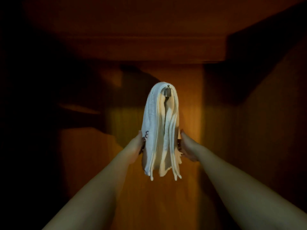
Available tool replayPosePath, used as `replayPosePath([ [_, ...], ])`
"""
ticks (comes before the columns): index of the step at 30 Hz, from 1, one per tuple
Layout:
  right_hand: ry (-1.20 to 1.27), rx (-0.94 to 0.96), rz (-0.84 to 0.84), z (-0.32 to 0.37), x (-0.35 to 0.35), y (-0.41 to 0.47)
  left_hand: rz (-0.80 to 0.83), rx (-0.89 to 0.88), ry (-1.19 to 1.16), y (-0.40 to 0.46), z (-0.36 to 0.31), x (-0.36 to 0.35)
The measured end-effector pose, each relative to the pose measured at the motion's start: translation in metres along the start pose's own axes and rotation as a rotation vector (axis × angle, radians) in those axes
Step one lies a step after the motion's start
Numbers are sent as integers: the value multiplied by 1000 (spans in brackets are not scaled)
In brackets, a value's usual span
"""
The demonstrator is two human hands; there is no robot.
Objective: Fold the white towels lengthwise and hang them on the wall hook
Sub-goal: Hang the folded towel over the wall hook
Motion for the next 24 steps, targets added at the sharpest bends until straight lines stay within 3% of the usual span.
replayPosePath([
  [6,-165,20,-235,-7,11,-57,-181,-16,100,-46,8,13],
  [9,-261,88,-292,-16,8,-97,-282,-74,354,-74,18,12],
  [12,-376,128,-332,-29,2,-146,-348,-176,457,-106,35,4],
  [18,-846,29,-294,-103,-16,-257,-153,-257,681,-185,94,-44],
  [24,-1041,-72,-278,-205,3,-361,110,-327,865,-264,163,-110],
])
Point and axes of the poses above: each hand's wrist, its own y-axis towards the middle knuckle, its own x-axis out of the back of the hand, z = x × y, the point moved 1 cm from there along y, towards the middle knuckle, and after that the axes turned 10 degrees about y, right-handed, at the moved point
